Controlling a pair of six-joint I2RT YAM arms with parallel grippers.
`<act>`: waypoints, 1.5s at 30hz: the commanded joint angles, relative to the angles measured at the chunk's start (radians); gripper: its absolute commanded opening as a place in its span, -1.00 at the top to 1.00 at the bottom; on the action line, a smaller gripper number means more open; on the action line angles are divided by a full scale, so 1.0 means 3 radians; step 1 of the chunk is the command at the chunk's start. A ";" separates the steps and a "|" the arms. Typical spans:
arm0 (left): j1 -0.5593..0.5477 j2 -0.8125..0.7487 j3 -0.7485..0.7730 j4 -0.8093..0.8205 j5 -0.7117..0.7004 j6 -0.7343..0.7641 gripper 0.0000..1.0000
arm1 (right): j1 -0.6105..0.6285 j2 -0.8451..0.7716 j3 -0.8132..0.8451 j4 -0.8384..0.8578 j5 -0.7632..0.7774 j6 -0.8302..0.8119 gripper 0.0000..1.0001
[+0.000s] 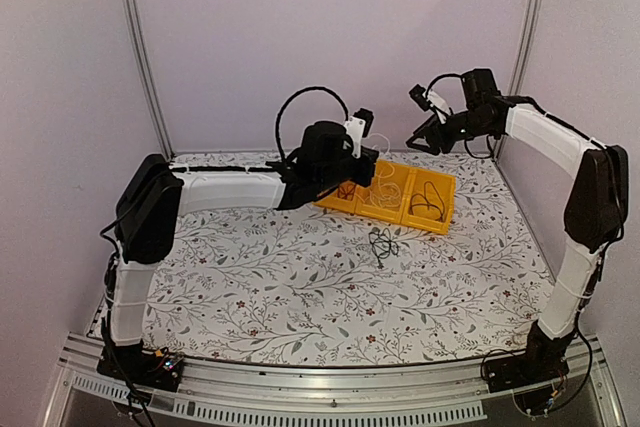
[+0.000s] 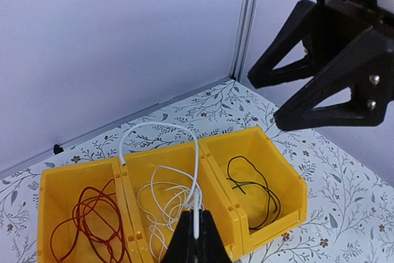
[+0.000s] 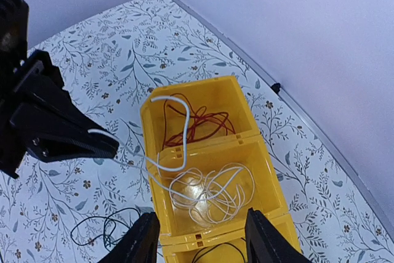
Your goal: Untangle the cables
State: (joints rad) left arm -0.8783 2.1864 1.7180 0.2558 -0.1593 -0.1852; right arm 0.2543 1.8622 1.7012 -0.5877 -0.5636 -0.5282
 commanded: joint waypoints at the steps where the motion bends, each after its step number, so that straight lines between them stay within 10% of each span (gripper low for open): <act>1: 0.0028 -0.0094 -0.0132 0.0297 0.0424 0.0004 1.00 | 0.0018 -0.0026 0.0228 -0.0125 -0.0586 0.0284 -0.10; 13: 0.0028 -0.0129 -0.0207 0.0420 0.0691 0.0024 1.00 | 0.0132 0.0328 0.0348 -0.0045 -0.0479 0.0436 -0.06; 19: 0.0034 -0.0133 -0.0212 0.0385 0.0661 0.0029 0.97 | 0.0134 0.0411 0.0407 0.0087 -0.0450 0.0552 1.00; 27: 0.0044 -0.0435 -0.0511 0.0136 0.0293 -0.0021 0.06 | 0.0134 0.0569 0.0590 0.0285 0.0095 0.0386 1.00; 45: 0.0029 -0.2394 -0.2919 -0.0096 -0.0420 -0.0621 -0.01 | 0.0231 0.1111 0.0598 0.0429 0.0689 -0.0148 1.00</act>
State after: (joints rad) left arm -0.8749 1.5349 0.8829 0.2676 -0.2111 -0.3367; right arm 0.2970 2.1506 1.8790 -0.4797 -0.4076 -0.5259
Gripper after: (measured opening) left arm 0.502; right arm 0.020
